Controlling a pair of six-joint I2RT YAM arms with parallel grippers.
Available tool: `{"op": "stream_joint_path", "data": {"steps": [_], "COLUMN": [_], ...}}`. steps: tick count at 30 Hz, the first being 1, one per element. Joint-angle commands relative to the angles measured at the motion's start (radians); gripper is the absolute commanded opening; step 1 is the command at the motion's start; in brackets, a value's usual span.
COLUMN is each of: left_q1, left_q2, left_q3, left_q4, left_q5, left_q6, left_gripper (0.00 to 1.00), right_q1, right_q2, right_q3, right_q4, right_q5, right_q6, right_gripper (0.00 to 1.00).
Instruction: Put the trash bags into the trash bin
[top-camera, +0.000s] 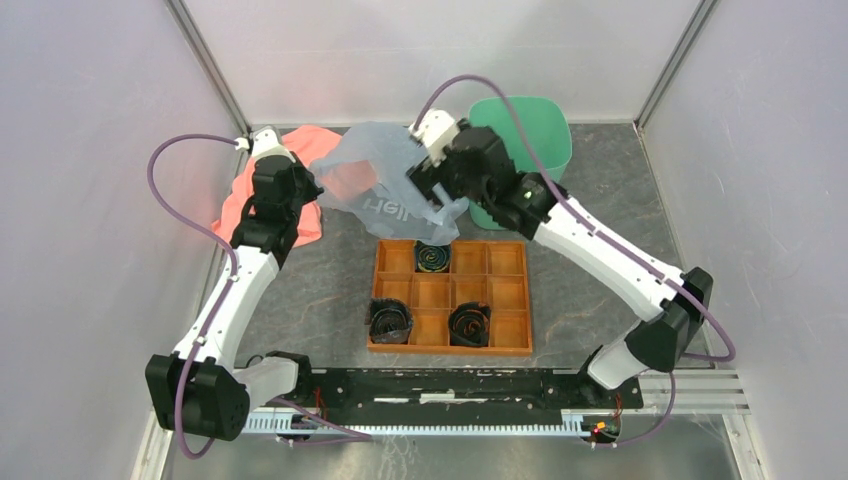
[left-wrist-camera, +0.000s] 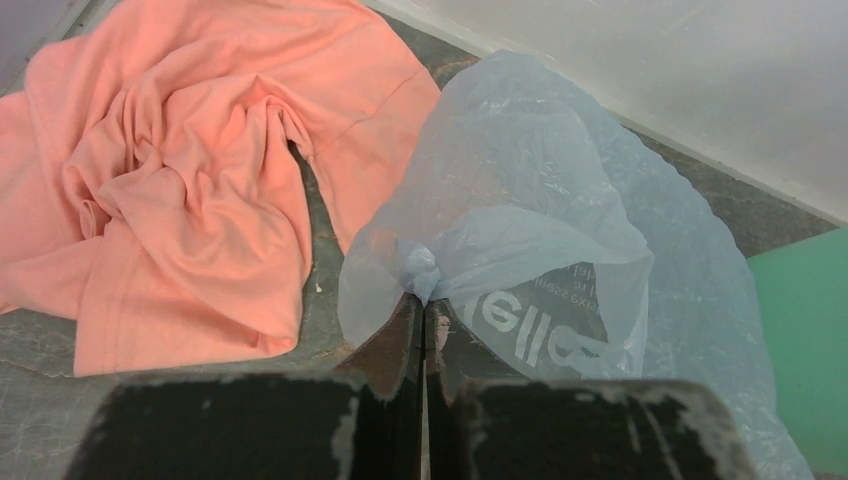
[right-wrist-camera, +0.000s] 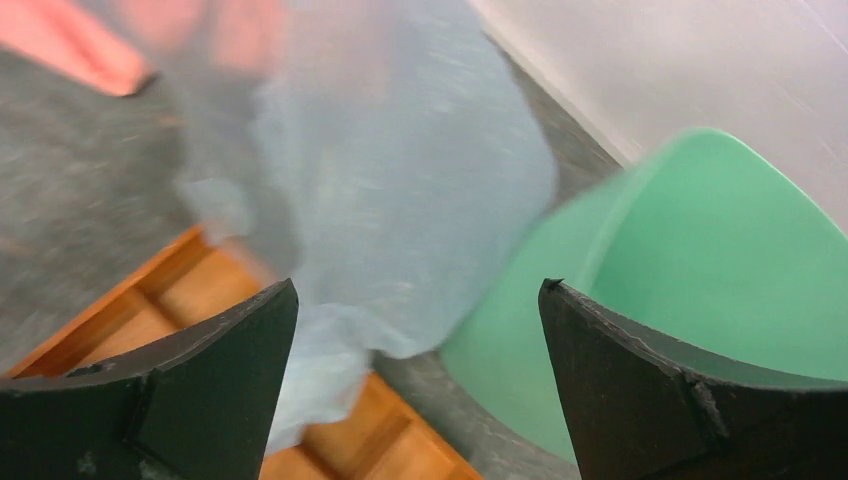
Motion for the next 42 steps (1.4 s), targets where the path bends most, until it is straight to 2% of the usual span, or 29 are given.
{"op": "stream_joint_path", "data": {"steps": [1, 6, 11, 13, 15, 17, 18, 21, 24, 27, 29, 35, 37, 42], "left_q1": [0.006, 0.006, 0.005, 0.006, 0.006, 0.006, 0.004, 0.001, 0.001, 0.002, 0.001, 0.001, 0.001, 0.002], "left_q2": [0.000, 0.003, 0.009, 0.007, 0.006, 0.005, 0.006, 0.014, 0.021, -0.016, -0.043, -0.119, -0.130, -0.113], "left_q3": [0.014, 0.014, 0.016, 0.014, 0.013, 0.011, 0.012, 0.029, 0.065, 0.054, 0.048, -0.009, -0.037, -0.062], "left_q4": [0.021, 0.019, 0.022, 0.021, 0.020, 0.020, 0.016, -0.040, -0.142, -0.191, -0.223, -0.284, -0.291, -0.290], "left_q5": [-0.001, 0.000, 0.011, 0.010, 0.010, 0.017, 0.019, -0.003, -0.014, -0.003, -0.013, -0.020, -0.028, -0.036], "left_q6": [0.007, 0.007, 0.007, 0.007, 0.008, 0.007, 0.004, -0.037, -0.080, -0.091, -0.089, -0.085, -0.098, -0.120], "left_gripper": [0.02, 0.02, 0.02, 0.02, 0.02, 0.02, 0.02, 0.13, 0.25, 0.53, 0.66, 0.95, 1.00, 1.00], "right_q1": [0.108, 0.123, 0.125, 0.125, 0.126, 0.125, 0.124, 0.121, 0.100, 0.053, 0.021, -0.027, -0.036, -0.059], "right_q2": [-0.050, -0.046, -0.028, -0.028, -0.051, -0.090, -0.105, -0.116, -0.101, -0.104, -0.108, -0.113, -0.114, -0.116], "right_q3": [-0.073, -0.212, -0.314, -0.359, -0.416, -0.487, -0.511, -0.512, -0.476, -0.478, -0.488, -0.488, -0.487, -0.486], "right_q4": [0.037, 0.090, 0.153, 0.192, 0.277, 0.376, 0.420, 0.465, 0.449, 0.462, 0.472, 0.502, 0.504, 0.510], "right_q5": [-0.086, -0.047, 0.074, 0.089, 0.094, 0.102, 0.108, 0.098, 0.076, 0.005, -0.058, -0.157, -0.178, -0.237], "right_q6": [-0.075, -0.035, -0.019, -0.010, -0.002, 0.020, 0.042, 0.108, 0.180, 0.257, 0.304, 0.351, 0.357, 0.377], "right_gripper": [0.98, 0.98, 0.98, 0.94, 0.75, 0.43, 0.34, 0.01, 0.00, 0.00, 0.00, 0.00, 0.00, 0.00]}}
